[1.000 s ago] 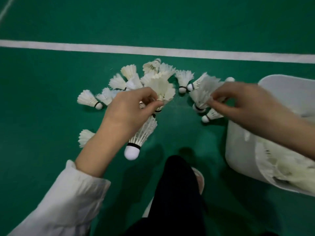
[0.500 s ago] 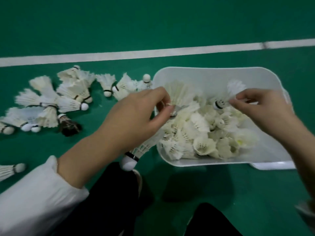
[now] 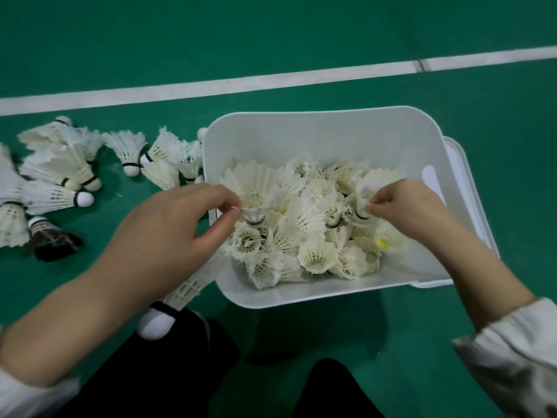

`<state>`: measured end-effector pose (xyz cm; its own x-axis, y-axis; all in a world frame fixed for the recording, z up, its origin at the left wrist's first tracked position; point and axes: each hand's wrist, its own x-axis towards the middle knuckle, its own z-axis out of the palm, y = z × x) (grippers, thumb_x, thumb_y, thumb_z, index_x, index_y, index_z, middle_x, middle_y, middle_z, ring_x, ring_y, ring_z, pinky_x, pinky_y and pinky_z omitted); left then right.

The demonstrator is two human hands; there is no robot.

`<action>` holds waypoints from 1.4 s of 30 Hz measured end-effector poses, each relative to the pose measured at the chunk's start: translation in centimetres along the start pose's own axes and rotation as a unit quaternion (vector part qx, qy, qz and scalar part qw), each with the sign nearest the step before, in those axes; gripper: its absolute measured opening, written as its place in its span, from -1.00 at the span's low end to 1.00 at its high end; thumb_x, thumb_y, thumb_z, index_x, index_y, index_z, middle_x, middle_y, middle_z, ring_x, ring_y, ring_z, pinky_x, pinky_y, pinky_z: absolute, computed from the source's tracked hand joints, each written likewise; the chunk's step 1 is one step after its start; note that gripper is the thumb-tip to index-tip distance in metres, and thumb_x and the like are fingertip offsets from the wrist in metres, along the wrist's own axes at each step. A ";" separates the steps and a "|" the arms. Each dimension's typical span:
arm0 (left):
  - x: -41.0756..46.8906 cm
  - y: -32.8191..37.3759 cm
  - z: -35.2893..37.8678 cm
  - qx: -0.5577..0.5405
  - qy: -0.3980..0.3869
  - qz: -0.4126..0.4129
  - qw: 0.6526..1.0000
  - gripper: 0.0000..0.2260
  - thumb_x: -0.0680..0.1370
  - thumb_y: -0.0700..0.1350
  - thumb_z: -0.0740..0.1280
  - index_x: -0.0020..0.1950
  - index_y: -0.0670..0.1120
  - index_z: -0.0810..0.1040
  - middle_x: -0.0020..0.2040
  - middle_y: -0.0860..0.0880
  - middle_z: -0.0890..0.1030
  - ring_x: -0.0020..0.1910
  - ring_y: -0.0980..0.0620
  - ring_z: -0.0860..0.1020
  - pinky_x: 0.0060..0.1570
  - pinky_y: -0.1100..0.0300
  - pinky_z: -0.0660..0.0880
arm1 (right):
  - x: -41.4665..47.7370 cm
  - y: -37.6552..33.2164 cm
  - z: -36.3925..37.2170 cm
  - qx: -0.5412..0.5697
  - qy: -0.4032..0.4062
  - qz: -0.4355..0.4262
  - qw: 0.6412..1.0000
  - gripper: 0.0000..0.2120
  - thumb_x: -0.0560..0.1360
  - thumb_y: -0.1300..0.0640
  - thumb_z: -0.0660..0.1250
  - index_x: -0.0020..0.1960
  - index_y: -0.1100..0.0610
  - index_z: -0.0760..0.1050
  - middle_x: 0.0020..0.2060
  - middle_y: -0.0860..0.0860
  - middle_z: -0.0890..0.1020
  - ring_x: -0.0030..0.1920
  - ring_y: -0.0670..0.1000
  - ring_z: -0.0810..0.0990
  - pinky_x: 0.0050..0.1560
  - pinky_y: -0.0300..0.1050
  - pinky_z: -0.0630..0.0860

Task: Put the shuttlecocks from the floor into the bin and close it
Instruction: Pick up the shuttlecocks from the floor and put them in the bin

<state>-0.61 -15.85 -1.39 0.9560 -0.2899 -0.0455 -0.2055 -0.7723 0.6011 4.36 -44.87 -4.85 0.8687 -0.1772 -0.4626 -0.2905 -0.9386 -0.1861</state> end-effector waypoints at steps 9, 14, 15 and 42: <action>0.3 -0.2 0.3 0.003 -0.003 0.012 1.000 -0.83 0.53 0.12 0.24 -0.02 0.14 0.60 -0.20 0.31 0.50 -0.29 0.53 0.36 -0.38 0.31 0.22 | 0.0 0.8 1.5 -0.020 -0.053 -0.003 0.998 -0.81 0.48 0.17 0.30 0.07 0.08 0.59 0.15 0.03 0.60 0.17 0.07 0.53 0.17 -0.07 0.42; -0.1 -0.2 0.0 -0.008 0.005 0.014 1.000 -0.86 0.51 0.05 0.26 -0.01 0.12 0.59 -0.20 0.33 0.47 -0.30 0.53 0.36 -0.38 0.32 0.21 | -3.1 -2.3 -2.1 0.001 0.072 -0.096 0.993 -0.76 0.49 0.07 0.32 0.15 -0.01 0.53 0.17 -0.02 0.57 0.11 0.00 0.55 0.11 -0.07 0.44; -0.1 -0.2 0.0 -0.011 0.007 0.014 1.000 -0.86 0.52 0.06 0.25 -0.01 0.13 0.58 -0.19 0.33 0.47 -0.30 0.53 0.36 -0.38 0.33 0.20 | -4.0 -3.6 -2.8 0.055 0.099 -0.153 0.982 -0.77 0.49 0.08 0.32 0.14 -0.04 0.53 0.12 -0.08 0.57 0.03 -0.09 0.56 0.08 -0.14 0.47; -3.1 -4.3 -2.9 -0.035 0.053 0.037 0.997 -0.83 0.47 0.04 0.26 -0.16 -0.05 0.52 -0.17 0.09 0.51 -0.16 0.21 0.48 -0.10 0.45 0.35 | -2.1 -11.8 8.2 -0.116 -0.205 -0.301 0.924 -0.77 0.52 0.20 0.26 0.14 0.16 0.58 0.05 0.09 0.63 0.07 0.10 0.59 0.16 -0.03 0.49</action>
<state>-2.07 -10.04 -1.51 0.9562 -0.2803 0.0841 -0.2652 -0.7086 0.6539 2.67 -31.02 -8.75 0.6053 0.4809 -0.6343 0.3309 -0.8768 -0.3489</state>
